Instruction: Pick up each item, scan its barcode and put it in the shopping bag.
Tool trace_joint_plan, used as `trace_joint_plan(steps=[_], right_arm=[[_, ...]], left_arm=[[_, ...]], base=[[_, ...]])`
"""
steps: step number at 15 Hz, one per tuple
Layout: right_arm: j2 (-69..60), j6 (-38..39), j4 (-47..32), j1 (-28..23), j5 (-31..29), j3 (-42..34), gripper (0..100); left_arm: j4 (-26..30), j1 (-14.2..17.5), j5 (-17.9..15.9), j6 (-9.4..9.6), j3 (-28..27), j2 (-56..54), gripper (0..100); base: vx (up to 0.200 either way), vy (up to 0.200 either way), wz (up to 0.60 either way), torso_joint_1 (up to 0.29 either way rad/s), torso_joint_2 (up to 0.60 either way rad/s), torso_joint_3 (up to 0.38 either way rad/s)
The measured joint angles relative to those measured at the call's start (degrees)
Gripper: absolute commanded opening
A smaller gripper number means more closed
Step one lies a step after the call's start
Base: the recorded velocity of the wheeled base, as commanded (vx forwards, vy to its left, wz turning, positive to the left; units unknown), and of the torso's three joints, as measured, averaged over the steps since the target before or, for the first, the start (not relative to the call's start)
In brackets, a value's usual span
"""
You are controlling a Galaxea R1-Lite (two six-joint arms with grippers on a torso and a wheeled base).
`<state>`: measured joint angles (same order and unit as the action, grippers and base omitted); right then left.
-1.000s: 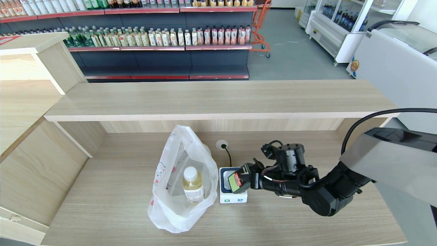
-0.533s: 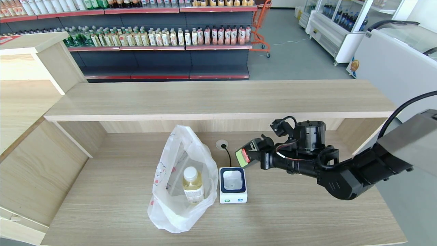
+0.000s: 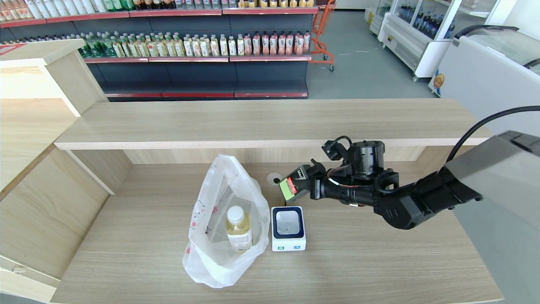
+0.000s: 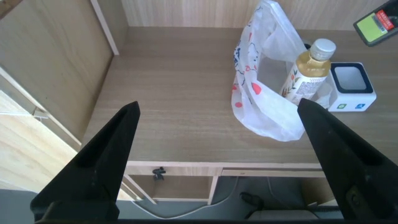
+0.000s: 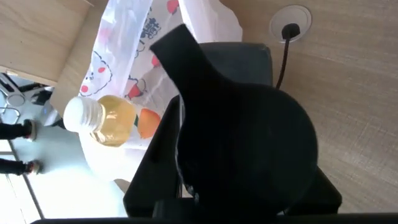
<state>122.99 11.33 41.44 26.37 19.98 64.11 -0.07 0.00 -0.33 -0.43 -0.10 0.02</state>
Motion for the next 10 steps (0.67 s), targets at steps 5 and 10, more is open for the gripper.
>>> trace_joint_plan(steps=[5,10], right_arm=[[-4.74,6.57,-0.02,0.06,0.16,-3.91,0],[-9.31,6.68,0.22,-0.02,0.16,-8.41,0]], left_arm=[[0.00,0.00,-0.02,0.00,0.00,0.00,100],[0.00,0.00,-0.02,0.00,0.00,0.00,100]], base=[[0.000,0.000,0.00,0.000,0.00,0.000],[0.000,0.000,0.00,0.000,0.00,0.000]])
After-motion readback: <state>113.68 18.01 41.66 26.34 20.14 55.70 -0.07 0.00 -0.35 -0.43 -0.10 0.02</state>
